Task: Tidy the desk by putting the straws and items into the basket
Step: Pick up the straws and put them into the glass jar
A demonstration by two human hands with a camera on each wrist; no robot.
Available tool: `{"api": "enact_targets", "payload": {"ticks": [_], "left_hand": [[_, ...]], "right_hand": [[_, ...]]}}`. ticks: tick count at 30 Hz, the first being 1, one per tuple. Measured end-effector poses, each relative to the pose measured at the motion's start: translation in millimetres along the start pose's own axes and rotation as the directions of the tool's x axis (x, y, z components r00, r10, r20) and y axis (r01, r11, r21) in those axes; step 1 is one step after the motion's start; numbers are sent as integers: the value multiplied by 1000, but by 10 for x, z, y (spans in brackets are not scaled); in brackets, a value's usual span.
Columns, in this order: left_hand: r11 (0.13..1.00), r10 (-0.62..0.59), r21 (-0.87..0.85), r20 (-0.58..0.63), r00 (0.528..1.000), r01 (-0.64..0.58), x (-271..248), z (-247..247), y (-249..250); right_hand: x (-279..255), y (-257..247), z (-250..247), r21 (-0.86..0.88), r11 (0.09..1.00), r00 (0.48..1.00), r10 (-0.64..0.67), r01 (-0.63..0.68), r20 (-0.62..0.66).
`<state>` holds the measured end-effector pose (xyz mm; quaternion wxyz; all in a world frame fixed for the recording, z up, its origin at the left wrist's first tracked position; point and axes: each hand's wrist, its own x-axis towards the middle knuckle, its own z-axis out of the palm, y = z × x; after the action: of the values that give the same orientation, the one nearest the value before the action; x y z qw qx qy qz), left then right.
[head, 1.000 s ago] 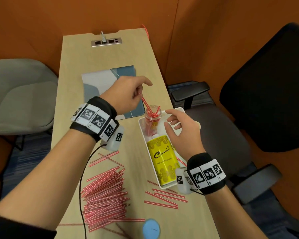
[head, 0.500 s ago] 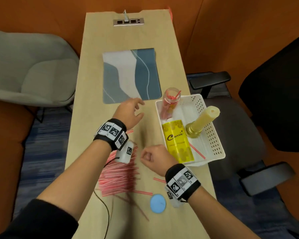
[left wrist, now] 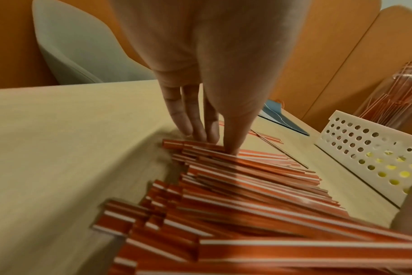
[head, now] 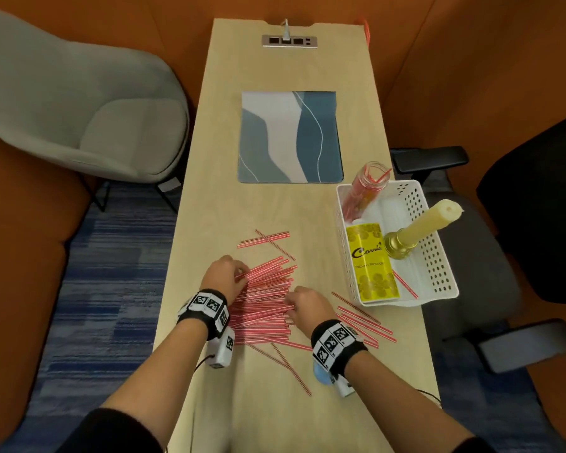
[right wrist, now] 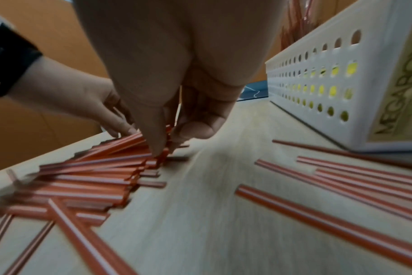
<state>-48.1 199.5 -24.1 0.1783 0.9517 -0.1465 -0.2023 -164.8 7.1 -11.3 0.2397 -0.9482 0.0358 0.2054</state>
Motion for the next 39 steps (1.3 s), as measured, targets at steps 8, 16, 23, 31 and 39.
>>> {"api": "enact_targets", "payload": {"ticks": [8,16,23,31,39], "left_hand": [[997,8,-82,-36,999,-11,-9,14,-12],[986,76,-136,-123,989,-93,8,-171,114],[824,253,-385,-407,878,-416,221,-795,926],[616,253,-565,-519,817,-550,477,-1443,1893],[520,271,-600,-559,784,-608,641,-1600,2311]], "right_hand": [[-117,117,-294,175,984,999,42,-37,-28],[-252,237,-419,425,901,984,142,-85,-103],[-384,255,-556,440,897,963,72,51,-259],[-650,297,-1737,556,802,805,176,217,-567],[-336,606,-2935,303,904,419,160,303,-894]]}}
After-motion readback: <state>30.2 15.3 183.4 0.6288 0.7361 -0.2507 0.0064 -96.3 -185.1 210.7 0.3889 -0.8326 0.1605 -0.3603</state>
